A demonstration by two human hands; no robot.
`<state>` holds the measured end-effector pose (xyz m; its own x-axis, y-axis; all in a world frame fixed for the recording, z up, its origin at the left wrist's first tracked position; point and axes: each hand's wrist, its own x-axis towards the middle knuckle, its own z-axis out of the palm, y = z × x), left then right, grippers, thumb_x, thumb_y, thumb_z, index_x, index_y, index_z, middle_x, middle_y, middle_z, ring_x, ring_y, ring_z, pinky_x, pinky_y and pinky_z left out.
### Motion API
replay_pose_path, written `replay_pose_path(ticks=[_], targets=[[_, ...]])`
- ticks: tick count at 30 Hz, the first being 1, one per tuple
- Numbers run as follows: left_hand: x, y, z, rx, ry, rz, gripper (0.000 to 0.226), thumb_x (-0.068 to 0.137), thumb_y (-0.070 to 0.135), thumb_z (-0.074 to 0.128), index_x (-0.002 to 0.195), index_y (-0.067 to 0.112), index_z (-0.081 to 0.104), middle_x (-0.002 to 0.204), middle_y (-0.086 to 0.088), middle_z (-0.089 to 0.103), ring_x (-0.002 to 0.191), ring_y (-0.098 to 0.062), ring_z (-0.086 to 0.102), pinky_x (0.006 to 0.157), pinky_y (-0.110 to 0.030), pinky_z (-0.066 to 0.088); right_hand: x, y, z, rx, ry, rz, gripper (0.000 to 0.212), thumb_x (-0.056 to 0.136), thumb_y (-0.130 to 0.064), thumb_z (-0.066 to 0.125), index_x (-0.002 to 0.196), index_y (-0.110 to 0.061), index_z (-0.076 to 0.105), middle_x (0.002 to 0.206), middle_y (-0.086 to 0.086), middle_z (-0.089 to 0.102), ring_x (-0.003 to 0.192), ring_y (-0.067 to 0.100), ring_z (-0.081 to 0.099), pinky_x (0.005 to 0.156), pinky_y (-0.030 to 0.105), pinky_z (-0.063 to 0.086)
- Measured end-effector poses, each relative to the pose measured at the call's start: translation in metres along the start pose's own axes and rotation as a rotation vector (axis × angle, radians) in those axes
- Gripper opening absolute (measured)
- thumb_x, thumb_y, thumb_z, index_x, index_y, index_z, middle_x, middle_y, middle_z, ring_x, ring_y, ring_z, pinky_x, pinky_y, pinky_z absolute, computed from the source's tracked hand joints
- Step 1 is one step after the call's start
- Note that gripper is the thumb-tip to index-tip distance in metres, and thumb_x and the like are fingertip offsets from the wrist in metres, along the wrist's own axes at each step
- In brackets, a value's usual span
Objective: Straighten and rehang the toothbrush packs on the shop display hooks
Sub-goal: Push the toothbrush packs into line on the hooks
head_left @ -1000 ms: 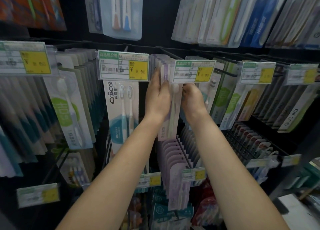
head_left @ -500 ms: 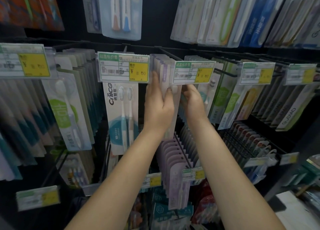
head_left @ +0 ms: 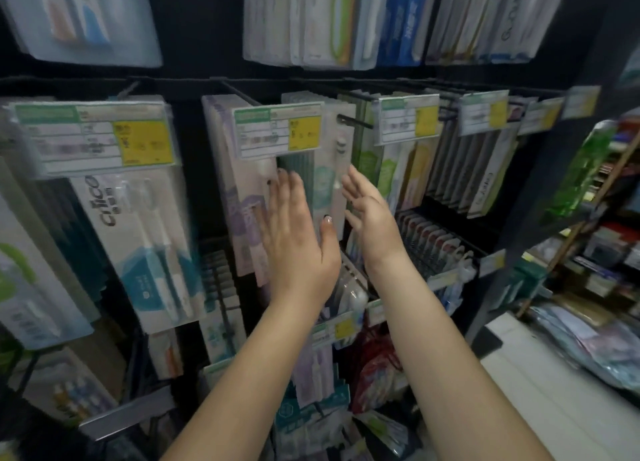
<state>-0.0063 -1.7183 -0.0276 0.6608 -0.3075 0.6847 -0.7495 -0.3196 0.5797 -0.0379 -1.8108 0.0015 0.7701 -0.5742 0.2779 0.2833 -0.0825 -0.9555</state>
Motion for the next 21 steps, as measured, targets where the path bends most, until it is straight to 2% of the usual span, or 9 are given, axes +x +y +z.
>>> replay_pose_path(ticks=[4,7,9,11,16,21], targets=[[0.002,0.011,0.021,0.023,0.004,-0.007,0.069,0.089,0.033,0.028,0.148,0.013,0.001,0.157,0.000,-0.003,0.140,-0.004,-0.010,0.115,-0.026,-0.011,0.011,0.001,-0.022,-0.007,-0.051,-0.010,0.052,0.096,-0.002,0.025,0.146,-0.016,0.026,0.151,0.004,0.031,0.138,0.013,0.029,0.112,0.029,0.026],[0.010,0.020,0.042,-0.045,0.008,-0.111,0.065,0.092,0.029,0.033,0.148,0.012,0.003,0.157,0.000,0.000,0.144,-0.010,-0.004,0.118,-0.031,-0.002,0.020,0.003,-0.038,-0.025,-0.116,0.024,0.053,0.095,-0.002,0.027,0.146,-0.018,0.025,0.152,0.001,0.030,0.139,0.013,0.028,0.105,0.023,0.027],[0.015,0.024,0.056,-0.082,0.040,-0.202,0.064,0.094,0.026,0.035,0.148,0.012,0.005,0.157,-0.001,0.003,0.144,-0.011,0.000,0.119,-0.034,0.002,0.028,0.004,-0.051,-0.039,-0.158,0.028,0.054,0.094,-0.001,0.027,0.146,-0.018,0.025,0.152,0.001,0.028,0.140,0.012,0.026,0.110,0.024,0.023],[0.019,0.027,0.066,-0.096,0.084,-0.235,0.065,0.091,0.029,0.033,0.148,0.010,0.008,0.157,-0.002,0.007,0.144,-0.011,0.003,0.118,-0.030,0.002,0.035,0.004,-0.063,-0.053,-0.182,0.022,0.055,0.094,0.000,0.028,0.146,-0.018,0.027,0.152,0.000,0.029,0.140,0.011,0.026,0.113,0.026,0.021],[0.020,0.040,0.088,-0.089,0.107,-0.253,0.059,0.097,0.014,0.039,0.148,0.009,0.010,0.156,-0.002,0.009,0.144,-0.011,0.005,0.118,-0.029,0.003,0.047,0.003,-0.091,-0.065,-0.262,0.011,0.057,0.092,-0.001,0.029,0.146,-0.022,0.027,0.152,-0.003,0.029,0.139,0.010,0.027,0.114,0.028,0.021],[0.008,0.067,0.096,-0.070,0.067,-0.214,0.064,0.097,0.024,0.040,0.148,0.020,0.002,0.153,0.011,0.006,0.139,0.000,0.001,0.117,-0.028,0.002,0.044,-0.010,-0.115,-0.084,-0.362,-0.065,0.059,0.092,0.000,0.030,0.146,-0.023,0.026,0.152,-0.007,0.028,0.135,0.002,0.027,0.109,0.019,0.023]])
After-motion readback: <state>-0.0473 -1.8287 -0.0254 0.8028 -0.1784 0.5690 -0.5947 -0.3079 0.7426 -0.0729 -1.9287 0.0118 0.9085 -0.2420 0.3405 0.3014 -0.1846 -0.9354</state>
